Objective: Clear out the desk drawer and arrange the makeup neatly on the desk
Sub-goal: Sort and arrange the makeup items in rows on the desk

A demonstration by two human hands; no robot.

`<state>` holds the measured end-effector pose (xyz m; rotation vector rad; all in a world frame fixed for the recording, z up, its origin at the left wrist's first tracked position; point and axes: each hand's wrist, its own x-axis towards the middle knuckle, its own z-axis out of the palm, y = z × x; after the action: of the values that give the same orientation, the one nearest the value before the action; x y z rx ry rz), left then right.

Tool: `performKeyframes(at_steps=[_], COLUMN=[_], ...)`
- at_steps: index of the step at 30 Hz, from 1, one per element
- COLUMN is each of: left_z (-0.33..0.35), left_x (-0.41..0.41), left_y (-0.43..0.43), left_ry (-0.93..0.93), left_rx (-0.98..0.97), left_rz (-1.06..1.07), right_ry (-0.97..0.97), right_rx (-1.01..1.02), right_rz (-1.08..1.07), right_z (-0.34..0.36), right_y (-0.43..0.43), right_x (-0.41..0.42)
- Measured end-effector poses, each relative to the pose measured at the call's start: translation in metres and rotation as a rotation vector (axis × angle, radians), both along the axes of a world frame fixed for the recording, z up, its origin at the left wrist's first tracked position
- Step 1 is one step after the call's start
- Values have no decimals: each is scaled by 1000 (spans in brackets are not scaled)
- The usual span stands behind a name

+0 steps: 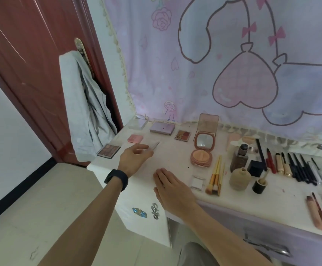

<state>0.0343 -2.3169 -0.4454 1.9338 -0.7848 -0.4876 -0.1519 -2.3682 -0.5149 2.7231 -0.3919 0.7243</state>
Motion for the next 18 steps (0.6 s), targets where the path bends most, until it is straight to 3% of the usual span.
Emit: performKeyframes(at_steps=[3,6,9,13,18], left_z=[6,12,17,17,3], left_x=[-18,-42,-76,-134,-210], left_y=[16,27,38,48,48], left_ry=[22,33,40,-30,-215], left_rx=[-85,-155,-221,-241,-178], left_rz=[-20,-65,-129,-298,-620], right_ry=[-69,-180,-429,-724,-952], right_rx=[74,295,745,1523,1930], right_rz=[139,204,64,-78,-121], right_z=[9,18,28,48,51], right_y=[2,17,33,34,28], right_x=[-11,-36,-80,-146,-217])
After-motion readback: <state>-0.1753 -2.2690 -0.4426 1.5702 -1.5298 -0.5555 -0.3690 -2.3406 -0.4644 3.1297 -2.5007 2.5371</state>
